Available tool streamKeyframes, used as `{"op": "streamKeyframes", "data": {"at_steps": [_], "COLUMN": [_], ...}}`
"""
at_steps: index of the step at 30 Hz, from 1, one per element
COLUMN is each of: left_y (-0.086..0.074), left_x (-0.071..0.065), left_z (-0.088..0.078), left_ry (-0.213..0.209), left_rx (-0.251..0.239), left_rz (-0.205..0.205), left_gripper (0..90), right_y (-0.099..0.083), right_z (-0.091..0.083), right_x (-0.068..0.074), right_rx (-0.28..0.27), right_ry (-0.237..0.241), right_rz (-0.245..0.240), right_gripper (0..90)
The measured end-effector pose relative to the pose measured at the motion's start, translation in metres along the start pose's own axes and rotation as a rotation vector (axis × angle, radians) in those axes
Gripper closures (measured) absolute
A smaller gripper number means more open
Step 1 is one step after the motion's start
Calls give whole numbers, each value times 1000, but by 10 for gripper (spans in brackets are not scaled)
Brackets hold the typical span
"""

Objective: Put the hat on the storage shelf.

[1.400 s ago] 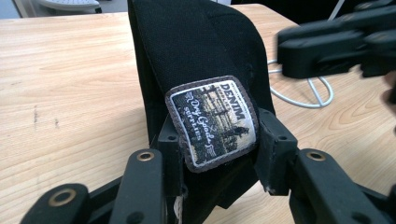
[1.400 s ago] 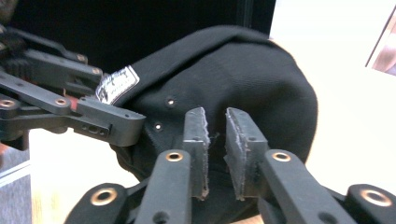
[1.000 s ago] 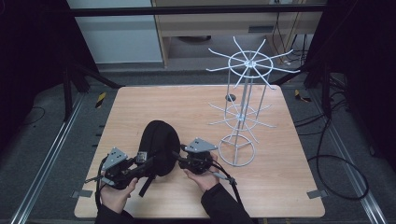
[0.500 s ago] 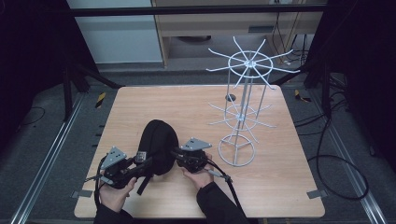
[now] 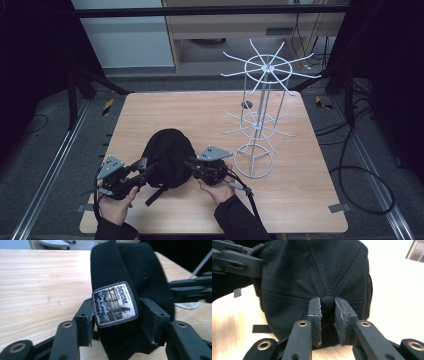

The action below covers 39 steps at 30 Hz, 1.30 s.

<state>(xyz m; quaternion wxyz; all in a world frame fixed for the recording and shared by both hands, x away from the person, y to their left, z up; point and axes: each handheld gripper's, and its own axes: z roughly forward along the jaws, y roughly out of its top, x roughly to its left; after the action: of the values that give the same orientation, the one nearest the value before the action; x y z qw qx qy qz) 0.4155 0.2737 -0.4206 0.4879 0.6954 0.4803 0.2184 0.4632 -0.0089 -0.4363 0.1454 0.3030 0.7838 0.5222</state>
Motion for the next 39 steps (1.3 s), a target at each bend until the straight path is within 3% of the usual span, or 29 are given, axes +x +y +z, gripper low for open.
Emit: {"op": "streamKeyframes", "data": {"at_steps": [6, 10, 15, 20, 27, 30, 32, 36, 39], "left_y": [-5, -9, -14, -19, -4, 6, 12, 22, 26], "left_x": [10, 18, 27, 39, 37, 30, 25, 19, 19], "left_z": [3, 8, 15, 19, 5, 3, 4, 12, 23], "left_ry": [69, 115, 168, 193, 129, 106, 73, 44, 26], "left_rx": [23, 42, 91, 111, 35, 23, 21, 46, 65], "left_rz": [11, 21, 52, 30, 14, 33, 58, 109, 117], "left_gripper": [449, 451, 585, 601, 476, 419, 398, 379, 377], "right_y": [9, 11, 11, 12, 13, 11, 8, -4, -17], "right_z": [3, 11, 21, 15, -12, -27, -38, -63, -84], "right_x": [10, 13, 16, 13, -2, -8, -12, -19, -24], "right_rx": [33, 24, 13, 9, 5, 5, 9, 22, 22], "right_ry": [-8, -7, -12, -25, -81, -95, -96, -111, -130], "right_rz": [-19, -19, -39, -53, -70, -65, -57, -52, -48], "right_gripper": [752, 750, 753, 737, 670, 630, 615, 601, 598]}}
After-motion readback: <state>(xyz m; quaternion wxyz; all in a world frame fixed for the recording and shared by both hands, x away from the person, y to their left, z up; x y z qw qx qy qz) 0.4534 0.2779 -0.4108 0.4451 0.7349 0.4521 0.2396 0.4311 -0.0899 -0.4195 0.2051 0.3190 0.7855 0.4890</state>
